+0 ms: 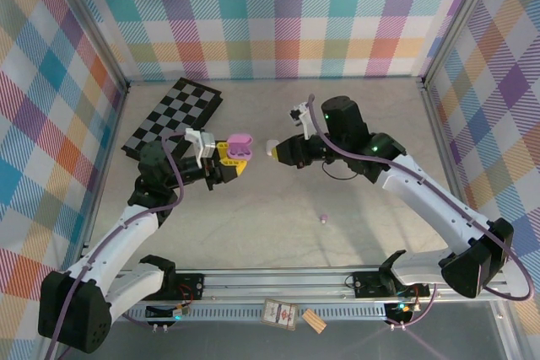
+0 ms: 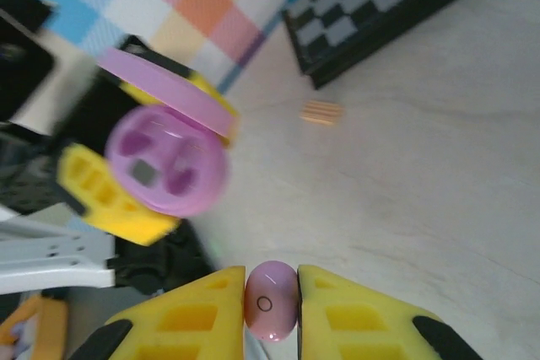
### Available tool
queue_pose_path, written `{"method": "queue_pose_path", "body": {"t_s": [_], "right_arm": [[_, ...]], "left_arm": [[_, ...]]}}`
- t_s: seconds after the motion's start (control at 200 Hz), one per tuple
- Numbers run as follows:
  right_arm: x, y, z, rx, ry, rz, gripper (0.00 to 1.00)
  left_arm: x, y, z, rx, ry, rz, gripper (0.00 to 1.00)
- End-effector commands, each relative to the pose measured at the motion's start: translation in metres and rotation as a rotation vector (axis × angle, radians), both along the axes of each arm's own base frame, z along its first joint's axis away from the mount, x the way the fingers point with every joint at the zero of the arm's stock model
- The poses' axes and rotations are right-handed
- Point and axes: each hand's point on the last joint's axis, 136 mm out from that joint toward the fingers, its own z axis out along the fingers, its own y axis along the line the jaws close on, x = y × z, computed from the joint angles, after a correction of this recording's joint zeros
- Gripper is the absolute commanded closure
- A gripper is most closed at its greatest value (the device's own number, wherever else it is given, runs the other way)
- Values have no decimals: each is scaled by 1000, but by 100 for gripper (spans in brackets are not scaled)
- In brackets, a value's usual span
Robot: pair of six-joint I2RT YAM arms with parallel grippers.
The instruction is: Insert the wireless bluetooth earbuds into the charging case
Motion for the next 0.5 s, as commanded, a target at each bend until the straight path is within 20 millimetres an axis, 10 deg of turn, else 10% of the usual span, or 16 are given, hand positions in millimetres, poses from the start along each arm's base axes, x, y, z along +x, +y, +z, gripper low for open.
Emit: {"method": "queue_pose_path", "body": {"t_s": [0.0,0.495], "right_arm": [[-19,17,45,151,-67,149,80],[-21,46,33,138,-27,220,81]], "left_arm": [[-12,-6,10,7,-74,-74,73],[-19,-9,14,1,-95,-112,73]]}}
